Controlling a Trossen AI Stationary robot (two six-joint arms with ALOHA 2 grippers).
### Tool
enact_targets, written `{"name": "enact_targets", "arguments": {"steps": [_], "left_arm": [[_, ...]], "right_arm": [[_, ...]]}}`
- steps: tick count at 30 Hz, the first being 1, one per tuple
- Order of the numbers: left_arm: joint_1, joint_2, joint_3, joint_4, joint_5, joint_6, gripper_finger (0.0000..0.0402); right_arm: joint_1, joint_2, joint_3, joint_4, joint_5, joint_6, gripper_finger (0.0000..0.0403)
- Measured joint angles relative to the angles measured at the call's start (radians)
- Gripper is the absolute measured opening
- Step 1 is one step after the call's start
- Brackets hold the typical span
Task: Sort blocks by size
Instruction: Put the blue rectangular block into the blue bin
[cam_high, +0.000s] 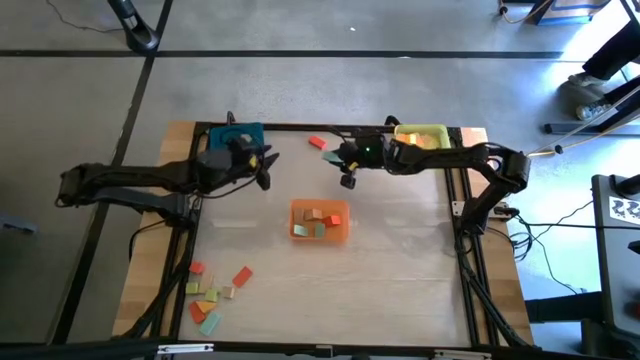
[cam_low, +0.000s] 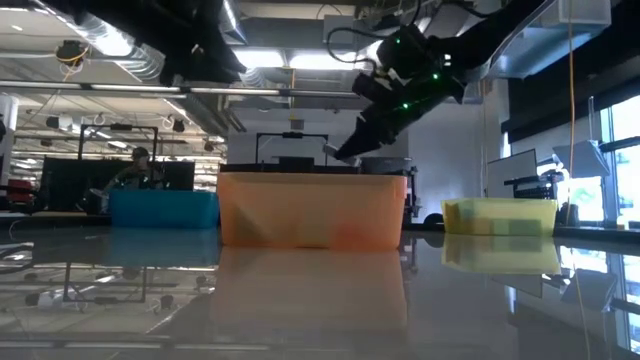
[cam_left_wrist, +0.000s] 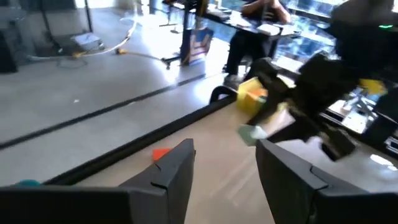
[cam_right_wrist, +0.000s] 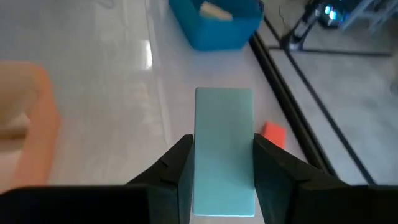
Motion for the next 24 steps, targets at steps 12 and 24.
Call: {"name": "enact_targets", "arguments": {"steps": [12,24], "left_arm": [[0.159,0.116,0.000,0.051,0.278,-0.272,0.0267],[0.164,0.285,0.000,0.199,0.370,-0.393,0.0261]], "right_arm": [[0.067,0.002,0.000,0.093,-0.010,-0.040,0.0128],[0.143,0.003,0.001,0.147,0.006,-0.090,0.0128]]}}
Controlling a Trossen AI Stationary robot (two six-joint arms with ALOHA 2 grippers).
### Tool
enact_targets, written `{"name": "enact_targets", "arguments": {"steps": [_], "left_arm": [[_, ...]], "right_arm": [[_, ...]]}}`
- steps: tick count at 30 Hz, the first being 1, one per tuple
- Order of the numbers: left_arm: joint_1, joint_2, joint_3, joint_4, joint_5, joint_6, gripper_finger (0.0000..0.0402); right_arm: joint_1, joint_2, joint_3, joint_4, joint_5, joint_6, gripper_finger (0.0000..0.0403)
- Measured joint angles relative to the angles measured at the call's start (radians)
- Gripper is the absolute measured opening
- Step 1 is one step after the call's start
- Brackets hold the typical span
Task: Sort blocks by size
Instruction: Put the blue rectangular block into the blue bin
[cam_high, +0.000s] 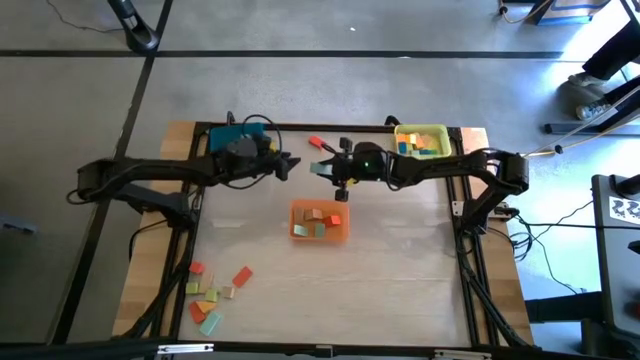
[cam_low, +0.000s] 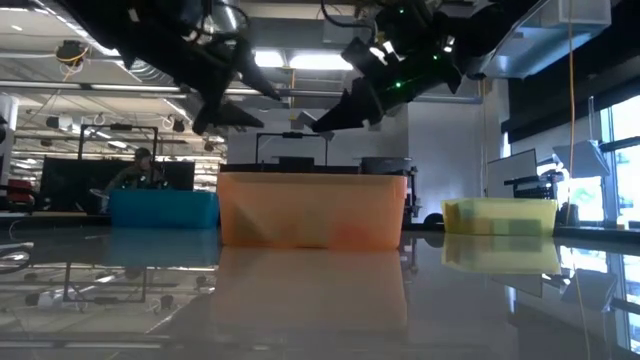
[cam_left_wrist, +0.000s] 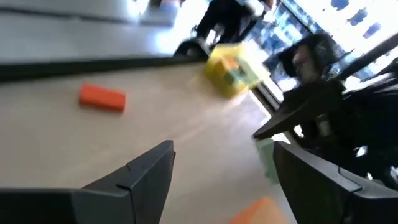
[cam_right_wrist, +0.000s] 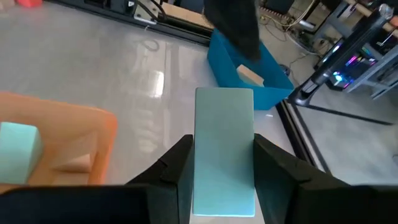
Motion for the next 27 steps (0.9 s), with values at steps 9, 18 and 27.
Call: {"name": "enact_targets", "arguments": {"steps": [9,18,27], "left_arm": [[-0.001,0.120,0.001,0.170,0.124,-0.084,0.0260],[-0.030,0.203,0.029,0.228,0.131,-0.105,0.0260],[-0.029,0.247,0.072,0.229,0.129,-0.073,0.0254]], "right_arm": [[0.007,0.000,0.000,0.027,0.017,-0.007,0.0128],[0.006,0.001,0.000,0.043,0.009,-0.009,0.0128],[0.006,0.001,0.000,0.044,-0.016,-0.010,0.0128]]}}
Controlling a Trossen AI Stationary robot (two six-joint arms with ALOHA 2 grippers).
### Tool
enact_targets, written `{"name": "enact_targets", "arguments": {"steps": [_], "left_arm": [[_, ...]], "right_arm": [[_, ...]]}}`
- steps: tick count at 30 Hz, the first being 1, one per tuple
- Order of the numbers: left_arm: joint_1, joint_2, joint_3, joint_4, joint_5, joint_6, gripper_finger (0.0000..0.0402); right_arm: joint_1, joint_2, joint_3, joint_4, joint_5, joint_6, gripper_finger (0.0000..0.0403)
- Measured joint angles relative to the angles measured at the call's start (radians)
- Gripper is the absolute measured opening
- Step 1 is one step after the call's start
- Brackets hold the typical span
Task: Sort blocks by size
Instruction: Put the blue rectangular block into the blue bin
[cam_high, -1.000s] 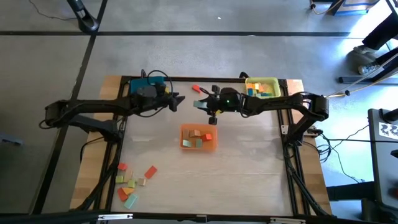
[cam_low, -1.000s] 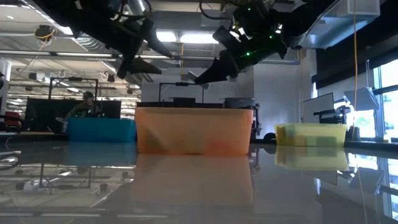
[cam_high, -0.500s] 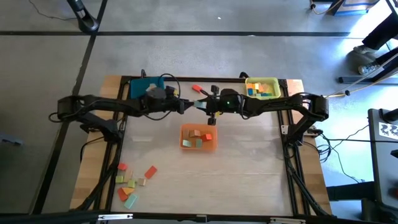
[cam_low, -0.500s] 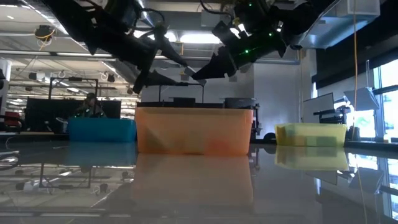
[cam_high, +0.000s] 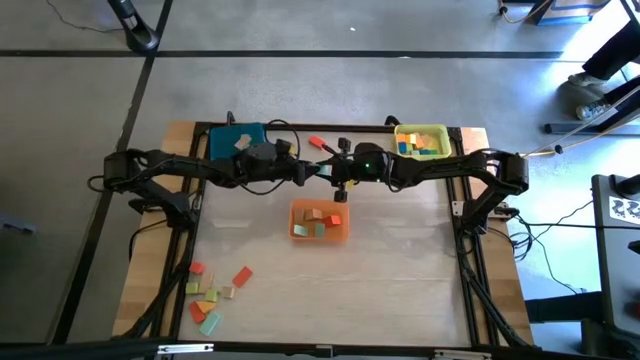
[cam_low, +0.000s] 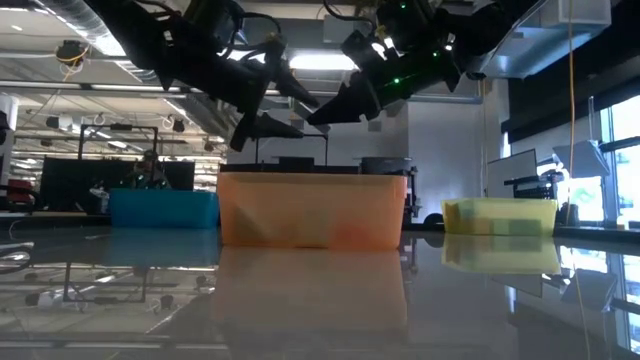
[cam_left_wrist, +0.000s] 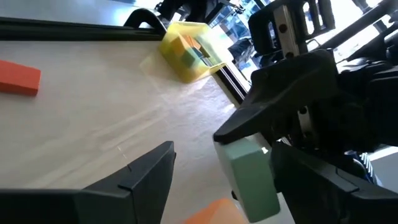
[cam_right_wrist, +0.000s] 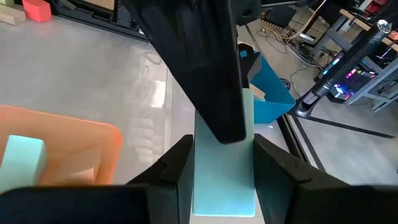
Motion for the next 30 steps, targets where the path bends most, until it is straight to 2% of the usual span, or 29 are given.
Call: {"name": "enact_targets", "arguments": {"steps": [5,11,15,20,24,27,30], "left_arm": [[0.001,0.000,0.001,-0.005,0.001,0.010,0.0205],[0.000,0.000,0.002,0.006,0.005,0.047,0.0106],[0.001,0.000,0.002,0.005,-0.001,0.095,0.0044],[0.001,-0.012,0.000,-0.017,-0.003,0.161,0.0040],[0.005,-0.113,0.000,-0.134,-0.024,0.227,0.0040],[0.013,-0.238,0.000,-0.330,-0.133,0.283,0.0043],[0.030,-0.379,0.000,-0.571,-0.324,0.327,0.0046]], "right_arm": [[0.000,0.000,0.000,0.005,0.000,-0.019,0.0128],[0.000,0.000,0.000,0.011,0.002,-0.019,0.0133],[-0.001,0.000,0.000,0.026,0.005,0.017,0.0158],[0.006,-0.008,0.001,0.023,0.012,0.032,0.0212],[0.005,-0.093,0.001,-0.104,0.038,0.034,0.0249],[0.005,-0.172,0.001,-0.223,0.065,0.034,0.0265],[0.005,-0.226,0.001,-0.300,0.106,0.034,0.0272]]}}
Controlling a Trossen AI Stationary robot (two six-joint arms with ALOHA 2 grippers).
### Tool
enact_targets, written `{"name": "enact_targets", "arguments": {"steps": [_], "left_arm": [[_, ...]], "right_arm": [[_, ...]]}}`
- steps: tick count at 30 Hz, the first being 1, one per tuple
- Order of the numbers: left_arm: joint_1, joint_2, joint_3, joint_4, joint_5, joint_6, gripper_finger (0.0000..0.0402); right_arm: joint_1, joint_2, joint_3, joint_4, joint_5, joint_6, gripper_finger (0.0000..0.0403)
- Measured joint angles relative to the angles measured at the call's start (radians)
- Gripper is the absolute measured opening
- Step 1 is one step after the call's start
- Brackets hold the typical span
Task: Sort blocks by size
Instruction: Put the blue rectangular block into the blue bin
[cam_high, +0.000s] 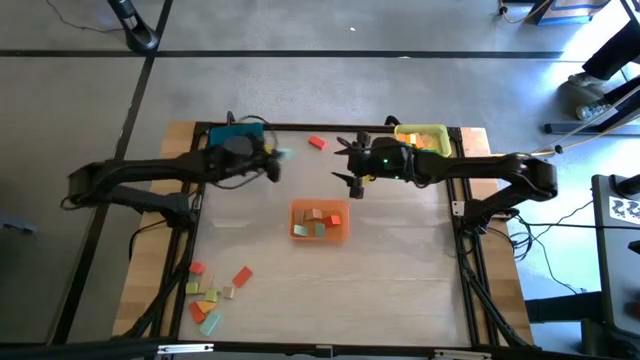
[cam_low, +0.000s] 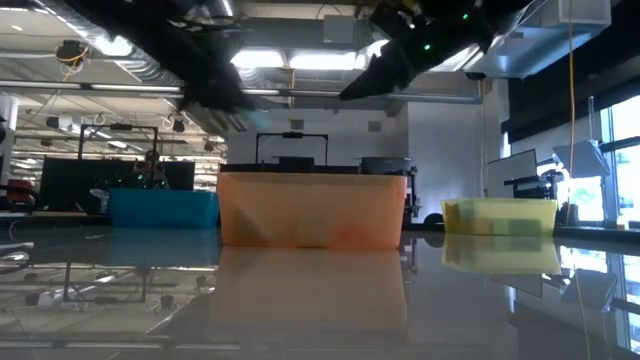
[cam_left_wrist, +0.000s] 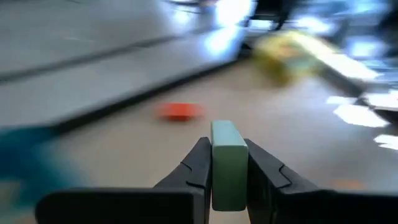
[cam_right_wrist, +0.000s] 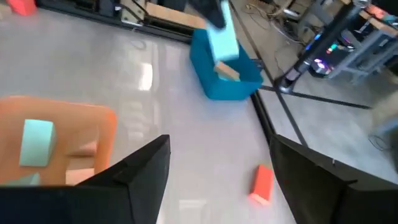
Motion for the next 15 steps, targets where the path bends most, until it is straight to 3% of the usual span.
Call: {"name": "enact_targets", "arguments": {"steps": [3,6,15], "left_arm": [[0.029,-0.106,0.000,-0.224,-0.221,0.002,0.0043],[0.082,-0.153,-0.001,-0.383,-0.342,-0.041,0.0043],[0.169,-0.098,-0.036,-0.424,-0.283,-0.040,0.0043]], "right_arm": [[-0.003,-0.009,0.000,-0.035,0.020,0.023,0.0272],[-0.009,0.013,0.000,-0.034,0.016,0.049,0.0269],[-0.023,0.091,0.000,0.000,0.008,0.074,0.0269]]}}
